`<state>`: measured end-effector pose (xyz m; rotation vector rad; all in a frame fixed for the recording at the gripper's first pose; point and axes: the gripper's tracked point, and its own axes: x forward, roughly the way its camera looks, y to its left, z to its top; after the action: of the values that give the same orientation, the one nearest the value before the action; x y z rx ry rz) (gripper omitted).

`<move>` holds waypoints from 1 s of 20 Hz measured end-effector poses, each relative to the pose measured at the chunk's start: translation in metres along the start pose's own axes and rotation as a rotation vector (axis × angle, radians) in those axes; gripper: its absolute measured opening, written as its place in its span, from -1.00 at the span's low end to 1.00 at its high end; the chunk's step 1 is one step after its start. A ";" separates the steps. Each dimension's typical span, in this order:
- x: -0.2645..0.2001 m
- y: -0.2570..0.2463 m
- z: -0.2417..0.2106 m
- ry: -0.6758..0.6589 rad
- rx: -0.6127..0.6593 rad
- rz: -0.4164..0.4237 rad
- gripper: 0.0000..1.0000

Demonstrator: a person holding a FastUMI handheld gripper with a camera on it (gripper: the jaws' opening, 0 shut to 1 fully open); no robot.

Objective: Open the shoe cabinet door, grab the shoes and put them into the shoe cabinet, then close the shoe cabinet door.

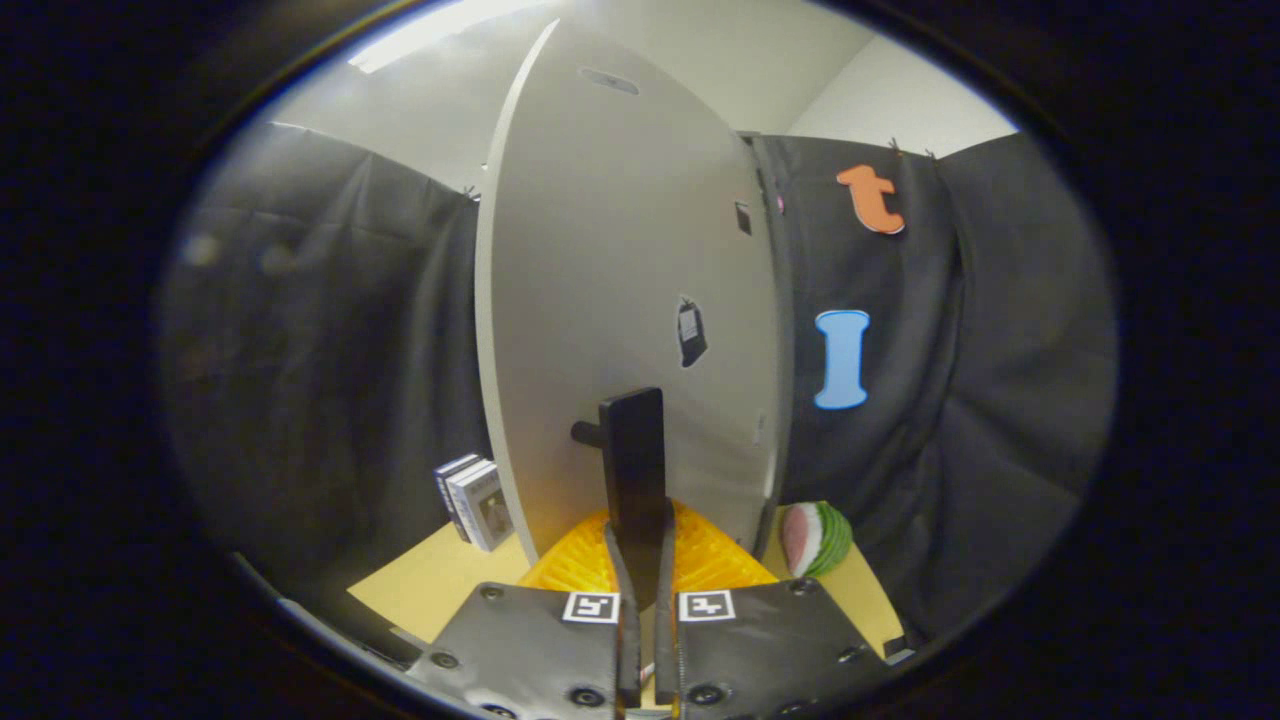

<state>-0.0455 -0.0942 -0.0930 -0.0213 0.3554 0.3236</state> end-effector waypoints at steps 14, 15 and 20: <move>-0.028 -0.127 0.005 0.014 0.061 -0.146 -0.93; -0.028 -0.132 0.003 0.018 0.069 -0.143 -0.94; -0.024 -0.152 0.004 0.026 0.062 -0.102 -0.95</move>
<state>-0.0174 -0.2452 -0.0870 0.0169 0.3881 0.2119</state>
